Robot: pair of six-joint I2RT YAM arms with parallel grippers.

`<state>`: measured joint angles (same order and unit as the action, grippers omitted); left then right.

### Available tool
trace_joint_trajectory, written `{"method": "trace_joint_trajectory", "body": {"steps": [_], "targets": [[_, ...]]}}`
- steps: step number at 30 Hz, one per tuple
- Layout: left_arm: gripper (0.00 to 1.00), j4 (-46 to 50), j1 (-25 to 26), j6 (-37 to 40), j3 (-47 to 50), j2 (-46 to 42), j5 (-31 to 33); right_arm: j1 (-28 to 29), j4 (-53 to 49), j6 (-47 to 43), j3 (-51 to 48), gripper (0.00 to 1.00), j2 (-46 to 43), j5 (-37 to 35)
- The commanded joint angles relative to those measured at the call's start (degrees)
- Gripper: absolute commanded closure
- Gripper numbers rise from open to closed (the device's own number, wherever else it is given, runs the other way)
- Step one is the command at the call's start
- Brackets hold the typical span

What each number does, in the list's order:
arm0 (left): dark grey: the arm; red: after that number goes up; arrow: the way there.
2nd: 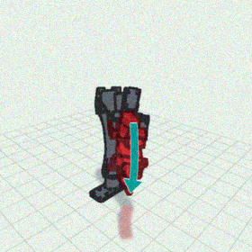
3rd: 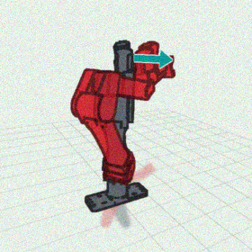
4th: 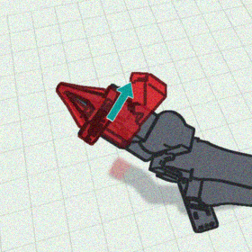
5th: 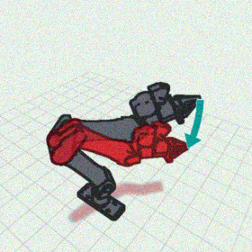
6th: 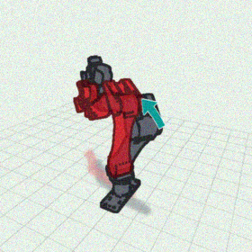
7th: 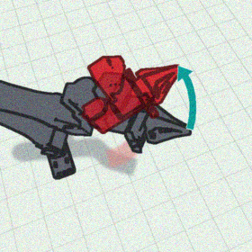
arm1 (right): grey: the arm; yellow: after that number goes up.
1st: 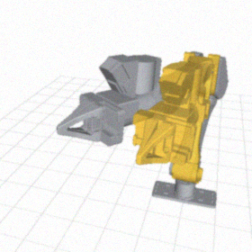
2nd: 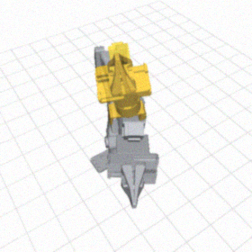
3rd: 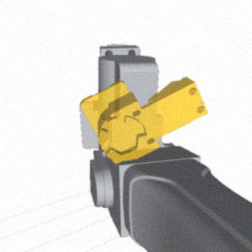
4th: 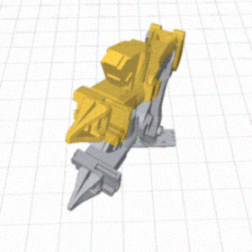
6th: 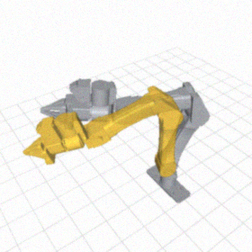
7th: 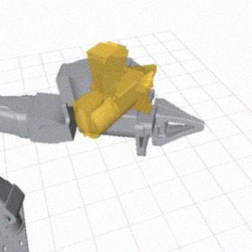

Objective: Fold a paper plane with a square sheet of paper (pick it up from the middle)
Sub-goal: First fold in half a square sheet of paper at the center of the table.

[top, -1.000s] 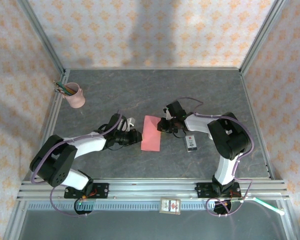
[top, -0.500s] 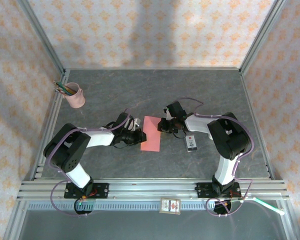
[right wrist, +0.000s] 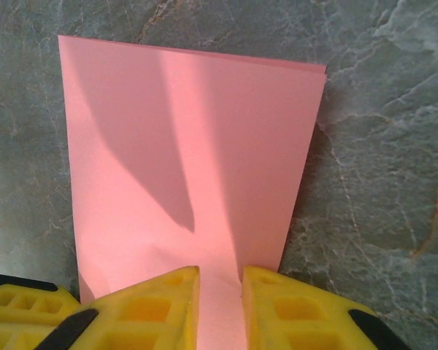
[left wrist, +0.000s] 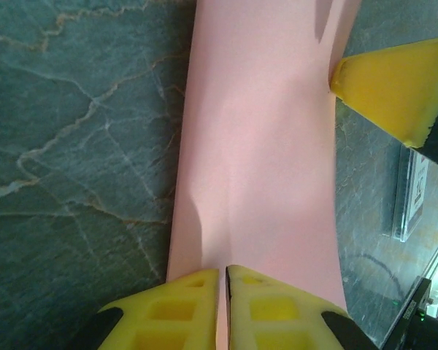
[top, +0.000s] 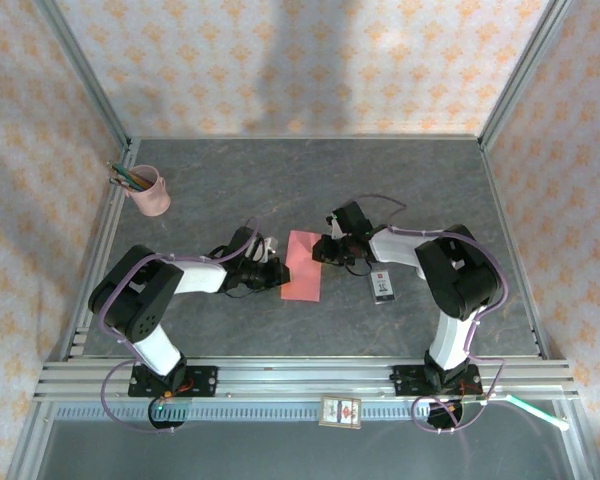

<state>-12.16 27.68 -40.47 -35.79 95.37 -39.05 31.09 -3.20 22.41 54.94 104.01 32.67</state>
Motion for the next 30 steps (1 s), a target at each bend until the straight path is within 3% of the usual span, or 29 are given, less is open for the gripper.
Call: {"method": "trace_joint_trajectory", "body": {"steps": [1, 6, 15, 30], "targets": [[0.85, 5.2, -0.5, 2.6, 2.1, 0.1, 0.9, 0.0, -2.9, -1.0, 1.8, 0.75, -2.9, -2.6], [0.85, 7.5, -0.1, 4.5, 2.4, -0.2, 0.3, -0.1, -4.3, -1.9, 2.0, 0.73, -6.3, -4.0], [0.85, 6.9, 2.0, 3.4, 5.1, -2.3, 0.3, 3.1, 1.3, 1.6, 0.0, 0.71, -10.2, 2.4], [0.86, 4.8, 2.0, 1.9, 7.5, -3.1, 1.3, 9.2, 8.1, 7.5, 6.1, 0.77, 3.1, 9.9]]}}
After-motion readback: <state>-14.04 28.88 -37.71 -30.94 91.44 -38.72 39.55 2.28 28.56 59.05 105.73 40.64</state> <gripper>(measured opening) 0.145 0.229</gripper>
